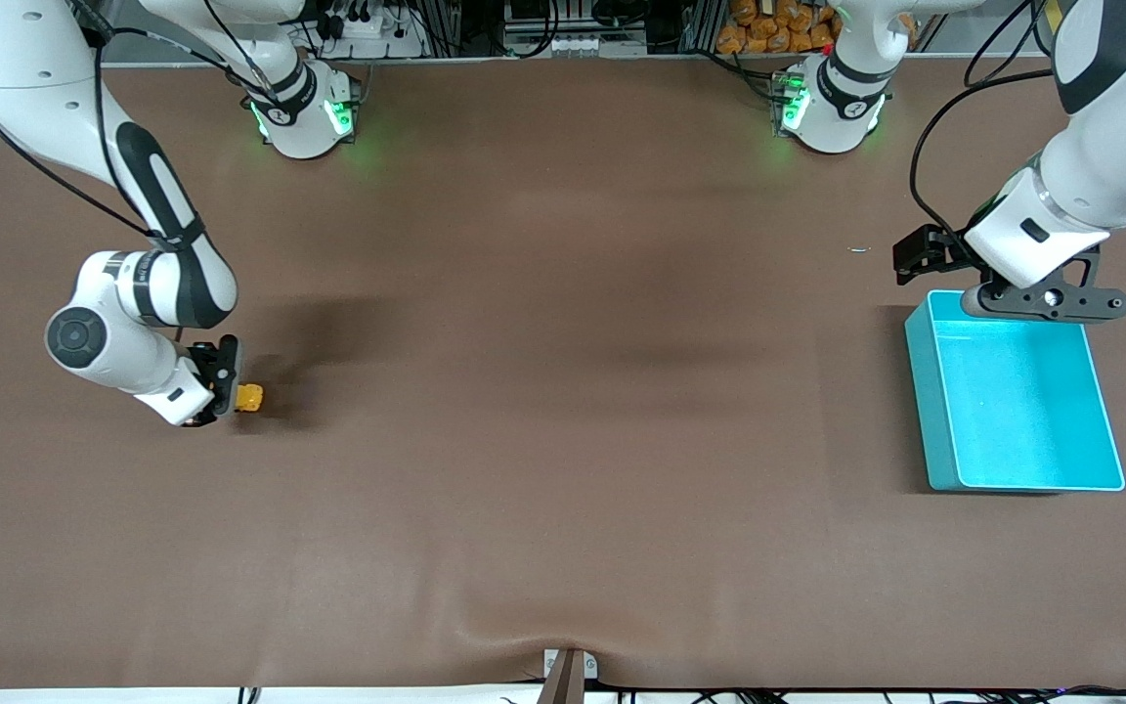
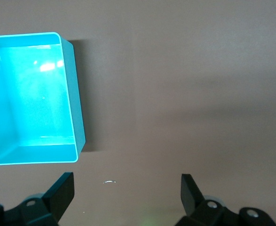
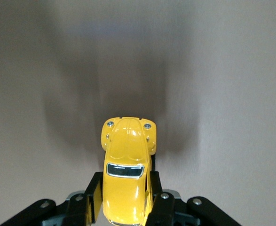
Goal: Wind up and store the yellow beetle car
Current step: 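Grasp the yellow car with the right gripper while the left gripper lowers, then slide the car across the table toward the turquoise bin, releasing it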
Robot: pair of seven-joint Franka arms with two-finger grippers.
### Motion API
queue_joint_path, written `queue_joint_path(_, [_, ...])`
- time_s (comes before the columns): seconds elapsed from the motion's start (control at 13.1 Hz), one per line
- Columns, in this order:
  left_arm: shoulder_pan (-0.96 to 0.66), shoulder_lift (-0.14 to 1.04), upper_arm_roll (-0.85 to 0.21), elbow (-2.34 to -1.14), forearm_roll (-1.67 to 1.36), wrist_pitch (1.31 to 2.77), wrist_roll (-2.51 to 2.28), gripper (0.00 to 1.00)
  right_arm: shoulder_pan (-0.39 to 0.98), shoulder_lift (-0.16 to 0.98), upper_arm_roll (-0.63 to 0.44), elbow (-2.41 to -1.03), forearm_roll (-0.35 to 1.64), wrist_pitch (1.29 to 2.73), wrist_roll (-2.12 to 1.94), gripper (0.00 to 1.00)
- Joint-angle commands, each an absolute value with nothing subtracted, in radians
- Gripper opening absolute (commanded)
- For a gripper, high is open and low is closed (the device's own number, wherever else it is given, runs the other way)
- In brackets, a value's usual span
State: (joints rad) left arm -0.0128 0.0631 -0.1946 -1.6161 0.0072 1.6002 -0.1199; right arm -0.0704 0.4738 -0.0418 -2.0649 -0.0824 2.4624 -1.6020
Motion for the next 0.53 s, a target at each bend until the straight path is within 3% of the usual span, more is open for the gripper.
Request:
queue_joint_path(0.0, [-0.015, 0.058, -0.206, -1.634, 0.025, 1.623, -0.167, 1.00, -0.141, 0.560, -0.034, -2.056, -0.097, 2.513, -1.684, 0.30])
queue_joint_path(0.3, [-0.009, 0.057, -0.204, -1.644, 0.025, 1.623, -0.207, 1.00, -0.215, 0.584, -0.034, -2.036, -0.097, 2.514, -1.769, 0.34])
queue_joint_path(0.46, [-0.006, 0.055, -0.204, -1.644, 0.023, 1.626, -0.209, 1.00, -0.244, 0.609, -0.034, -2.017, -0.095, 2.514, -1.778, 0.45])
